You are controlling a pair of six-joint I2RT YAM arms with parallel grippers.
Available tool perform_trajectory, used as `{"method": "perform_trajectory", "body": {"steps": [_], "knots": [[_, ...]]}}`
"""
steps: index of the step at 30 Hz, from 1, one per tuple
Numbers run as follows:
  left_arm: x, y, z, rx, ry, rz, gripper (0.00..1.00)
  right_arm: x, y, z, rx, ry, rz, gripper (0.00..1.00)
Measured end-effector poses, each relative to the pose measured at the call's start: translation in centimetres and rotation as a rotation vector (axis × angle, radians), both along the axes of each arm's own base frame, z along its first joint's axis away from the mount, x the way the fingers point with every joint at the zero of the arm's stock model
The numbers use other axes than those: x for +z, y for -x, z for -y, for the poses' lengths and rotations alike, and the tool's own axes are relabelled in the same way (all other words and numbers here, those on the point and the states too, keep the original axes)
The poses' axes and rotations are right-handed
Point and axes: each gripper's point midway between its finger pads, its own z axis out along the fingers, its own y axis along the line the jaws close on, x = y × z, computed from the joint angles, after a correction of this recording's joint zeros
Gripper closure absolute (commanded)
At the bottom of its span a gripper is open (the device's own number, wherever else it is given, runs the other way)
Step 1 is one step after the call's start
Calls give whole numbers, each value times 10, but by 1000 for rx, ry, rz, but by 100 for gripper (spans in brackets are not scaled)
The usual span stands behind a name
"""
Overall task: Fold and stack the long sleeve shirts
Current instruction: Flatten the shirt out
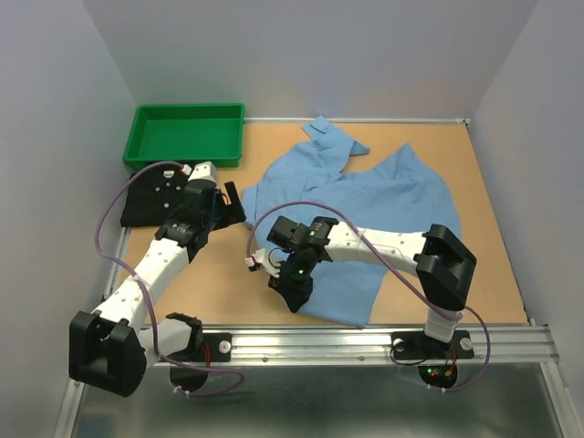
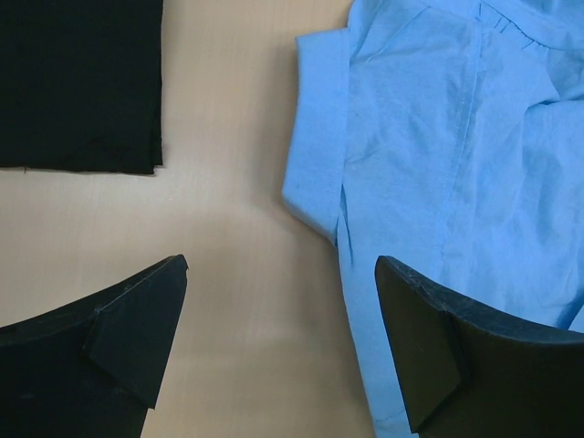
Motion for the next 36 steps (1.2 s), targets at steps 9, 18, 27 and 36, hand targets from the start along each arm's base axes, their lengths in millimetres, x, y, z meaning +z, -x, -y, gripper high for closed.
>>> {"method": "perform_trajectory", "body": {"steps": [9, 18, 27, 36], "knots": [[-12, -3, 16, -63, 36, -38, 4, -11, -60, 25, -254, 167, 181, 43], [-41, 11, 59, -212, 74, -145, 5, 49, -245, 157, -1188, 195, 424, 13], [-73, 27, 92, -323, 125, -250, 11, 39, -259, 345, -2011, 275, 362, 16], [-106, 43, 104, -374, 169, -350, 38, -23, -233, 370, -2242, 314, 162, 17]]}}
